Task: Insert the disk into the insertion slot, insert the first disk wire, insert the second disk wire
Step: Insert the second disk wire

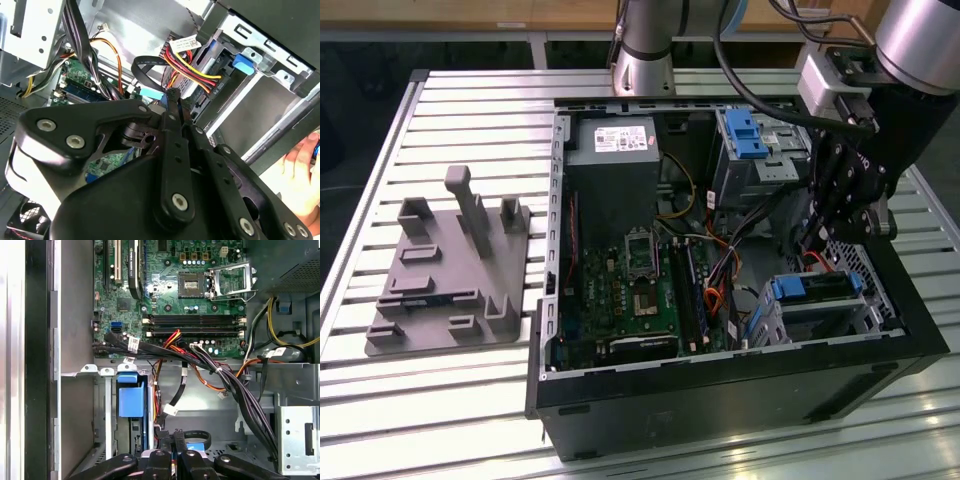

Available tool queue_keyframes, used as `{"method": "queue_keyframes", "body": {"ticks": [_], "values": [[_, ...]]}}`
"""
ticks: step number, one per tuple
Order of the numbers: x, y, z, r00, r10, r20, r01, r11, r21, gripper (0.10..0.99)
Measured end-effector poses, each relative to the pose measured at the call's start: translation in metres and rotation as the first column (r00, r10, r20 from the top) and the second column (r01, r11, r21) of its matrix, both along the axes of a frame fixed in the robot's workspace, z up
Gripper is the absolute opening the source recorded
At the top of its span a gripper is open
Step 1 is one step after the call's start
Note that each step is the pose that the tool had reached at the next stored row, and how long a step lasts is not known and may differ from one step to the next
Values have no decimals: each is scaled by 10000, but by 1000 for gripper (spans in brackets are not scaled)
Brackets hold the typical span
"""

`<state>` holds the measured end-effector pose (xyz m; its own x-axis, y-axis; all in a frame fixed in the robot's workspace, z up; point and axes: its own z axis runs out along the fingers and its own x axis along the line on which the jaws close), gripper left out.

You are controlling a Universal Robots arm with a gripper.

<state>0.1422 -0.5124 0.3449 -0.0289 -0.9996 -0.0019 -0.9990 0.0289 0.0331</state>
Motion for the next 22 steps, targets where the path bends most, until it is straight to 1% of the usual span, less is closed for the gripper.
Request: {"method": "queue_keyframes", "body": {"ticks": [7, 9, 12, 15, 22], "values": [[0, -1, 0, 10000, 0, 0, 0, 10000, 4, 145], [1, -11, -1, 10000, -2, 0, 2, 10000, 13, 145], [3, -35, 0, 10000, -11, 0, 11, 9999, 138, 145], [7, -72, 0, 10000, -13, 0, 13, 9996, 265, 145], [11, -188, -8, 10000, -21, -1, 21, 9992, 396, 145]]}}
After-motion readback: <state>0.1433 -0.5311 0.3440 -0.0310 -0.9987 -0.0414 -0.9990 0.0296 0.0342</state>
